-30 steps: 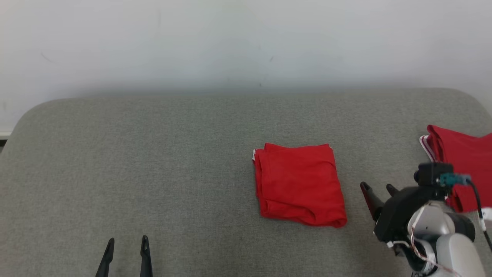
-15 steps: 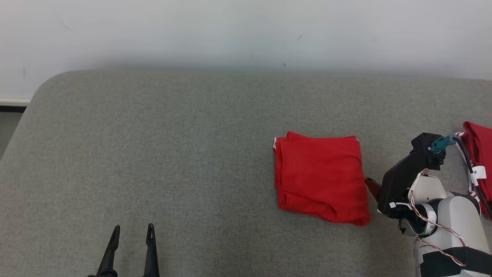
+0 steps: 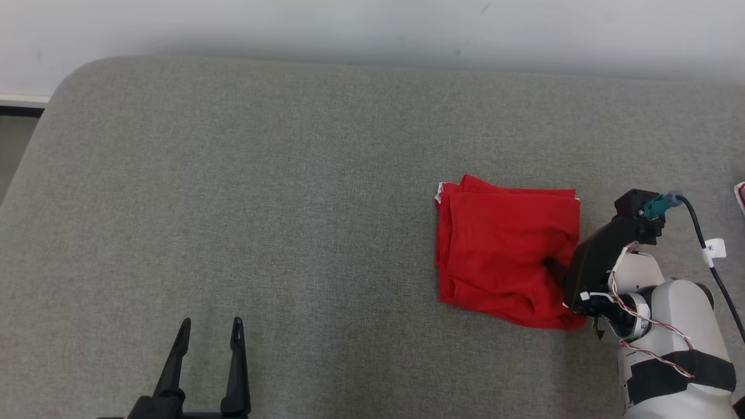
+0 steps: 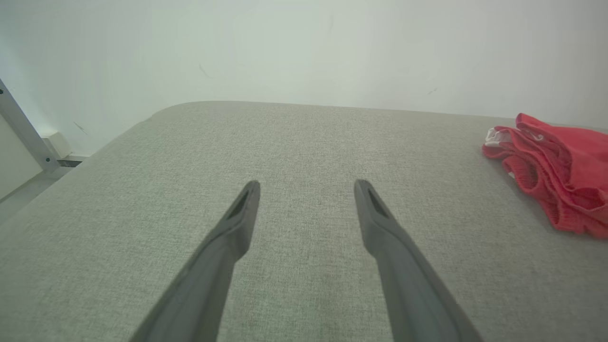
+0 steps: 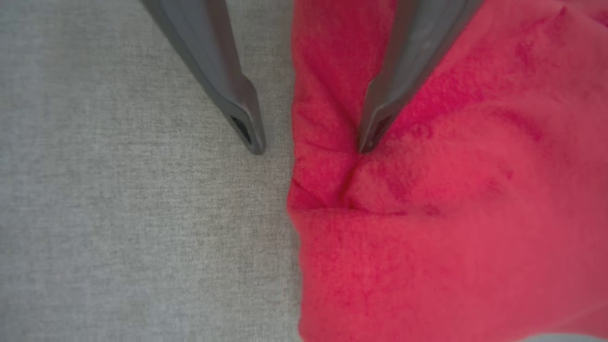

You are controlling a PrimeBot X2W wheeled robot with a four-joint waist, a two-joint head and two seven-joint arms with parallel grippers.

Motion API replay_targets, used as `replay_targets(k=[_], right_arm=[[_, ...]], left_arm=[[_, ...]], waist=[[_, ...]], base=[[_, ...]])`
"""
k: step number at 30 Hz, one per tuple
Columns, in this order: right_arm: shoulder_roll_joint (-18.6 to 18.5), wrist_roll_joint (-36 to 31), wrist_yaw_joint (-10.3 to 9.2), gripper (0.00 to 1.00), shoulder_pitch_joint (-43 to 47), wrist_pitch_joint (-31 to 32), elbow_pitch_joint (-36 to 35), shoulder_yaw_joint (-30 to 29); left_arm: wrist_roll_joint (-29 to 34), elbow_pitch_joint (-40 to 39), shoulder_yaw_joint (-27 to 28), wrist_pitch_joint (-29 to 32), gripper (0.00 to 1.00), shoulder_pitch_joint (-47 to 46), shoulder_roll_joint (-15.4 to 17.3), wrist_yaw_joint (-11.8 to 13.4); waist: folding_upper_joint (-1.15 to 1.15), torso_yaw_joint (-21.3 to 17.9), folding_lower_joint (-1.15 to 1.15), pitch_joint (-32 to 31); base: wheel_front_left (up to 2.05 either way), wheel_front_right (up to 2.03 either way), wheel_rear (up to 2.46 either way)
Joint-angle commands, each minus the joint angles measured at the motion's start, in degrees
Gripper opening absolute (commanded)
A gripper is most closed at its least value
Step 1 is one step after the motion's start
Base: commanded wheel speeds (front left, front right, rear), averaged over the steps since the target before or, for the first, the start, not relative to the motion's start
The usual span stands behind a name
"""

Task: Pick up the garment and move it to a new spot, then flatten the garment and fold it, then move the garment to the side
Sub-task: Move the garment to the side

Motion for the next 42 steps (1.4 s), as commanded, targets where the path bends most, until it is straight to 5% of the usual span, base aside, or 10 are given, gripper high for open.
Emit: replay_targets(k=[1,5,6,7,8,18,29,42], right_arm=[[0.4,-1.2,-0.10,1.00,0.6,0.5,1.9,1.0],[0.7,-2.0,-0.10,0.99,1.5,1.7,4.3,3.0],[0.8,-2.1,-0.10,0.69,1.6,1.9,4.6,3.8],[0.8,-2.3,-0.10,0.24,1.7,2.0,4.7,4.7],[0.5,-2.4,-0.10,0.00,1.7,2.0,4.8,5.6],[-10.1,-0.8,-0.16,0.00,-3.1,-1.3,1.0,16.6],[-26.1,6.3,-0.12,0.00,-12.3,2.9,-7.3,33.4],[-38.4,11.4,-0.12,0.00,-18.5,-0.8,-10.5,40.4]], left_arm=[[-0.5,0.2,-0.4,-0.1,1.00,-0.8,-0.1,0.0],[-0.8,0.3,-0.9,-0.1,1.00,-1.2,-0.1,0.2],[-0.7,0.3,-0.9,-0.1,1.00,-1.2,-0.1,0.2],[-0.8,0.3,-0.9,-0.1,1.00,-1.3,-0.1,0.3],[-0.7,0.2,-1.0,-0.1,1.00,-1.3,-0.1,0.3],[-1.1,-2.1,-0.8,-0.1,1.00,-2.6,-0.1,0.6],[-1.4,-3.3,-0.7,-0.1,1.00,-3.6,-0.1,0.4],[0.0,-3.2,-0.2,-0.1,1.00,-5.4,0.0,-0.6]], waist=[[-0.01,0.6,-0.01,0.9],[-0.01,0.7,-0.01,1.0],[-0.01,0.7,-0.01,1.0],[-0.01,0.6,-0.01,1.0],[-0.01,0.5,-0.01,1.1],[-0.01,-3.2,-0.01,1.6],[-0.01,-11.2,-0.01,2.4],[-0.01,-14.9,-0.01,5.9]], base=[[0.00,0.00,0.00],[0.00,0.00,0.00],[0.00,0.00,0.00],[0.00,0.00,0.00],[0.00,0.00,0.00],[0.00,0.00,0.00],[0.00,0.00,0.00],[0.00,0.00,0.00]])
